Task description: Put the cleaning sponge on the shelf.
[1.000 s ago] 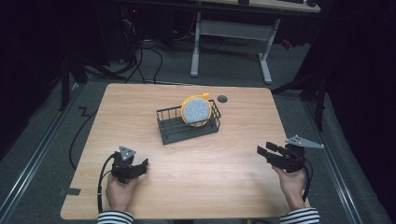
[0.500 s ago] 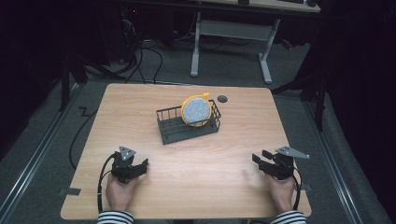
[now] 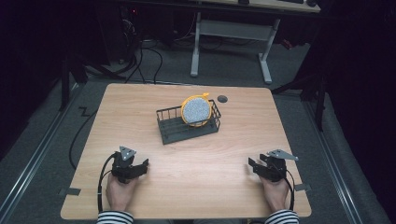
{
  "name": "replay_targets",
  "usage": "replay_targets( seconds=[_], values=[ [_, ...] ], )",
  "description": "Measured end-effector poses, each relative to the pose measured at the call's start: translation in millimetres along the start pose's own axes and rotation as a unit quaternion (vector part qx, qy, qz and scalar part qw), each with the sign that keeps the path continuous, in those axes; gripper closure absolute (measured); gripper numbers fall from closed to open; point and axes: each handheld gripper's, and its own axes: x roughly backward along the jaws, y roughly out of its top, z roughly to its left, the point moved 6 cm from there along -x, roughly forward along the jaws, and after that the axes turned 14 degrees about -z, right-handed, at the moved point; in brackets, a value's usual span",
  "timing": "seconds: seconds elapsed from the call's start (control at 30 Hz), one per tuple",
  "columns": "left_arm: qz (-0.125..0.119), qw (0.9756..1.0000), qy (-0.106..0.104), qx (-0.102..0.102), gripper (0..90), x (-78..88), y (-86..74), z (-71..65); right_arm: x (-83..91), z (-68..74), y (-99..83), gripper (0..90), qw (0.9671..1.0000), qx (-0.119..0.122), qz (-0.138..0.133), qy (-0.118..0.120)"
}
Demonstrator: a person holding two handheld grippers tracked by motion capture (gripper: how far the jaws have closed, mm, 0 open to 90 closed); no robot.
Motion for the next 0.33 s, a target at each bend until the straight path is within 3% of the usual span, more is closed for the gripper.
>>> replay_targets(
  seconds=[0.03, 0.1, 0.23, 0.33],
  values=[
    [0.0, 1.0, 0.0, 0.0, 27.7, 0.0, 0.0, -0.1, -2.2, 1.4, -2.6, 39.0, 0.9997, 0.008, 0.021, 0.001],
    [0.0, 1.0, 0.0, 0.0, 27.7, 0.0, 0.0, -0.1, -2.5, 2.4, -2.8, 38.9, 0.9996, 0.016, 0.023, -0.002],
    [0.0, 1.0, -0.002, 0.0, 27.5, 0.1, -0.2, -0.3, -3.7, 7.8, -3.8, 37.9, 0.9976, 0.059, 0.028, -0.022],
    [0.0, 1.0, -0.002, 0.0, 27.0, 0.0, -0.2, -0.4, -3.8, 7.0, -3.9, 37.2, 0.998, 0.05, 0.03, -0.021]
  ],
)
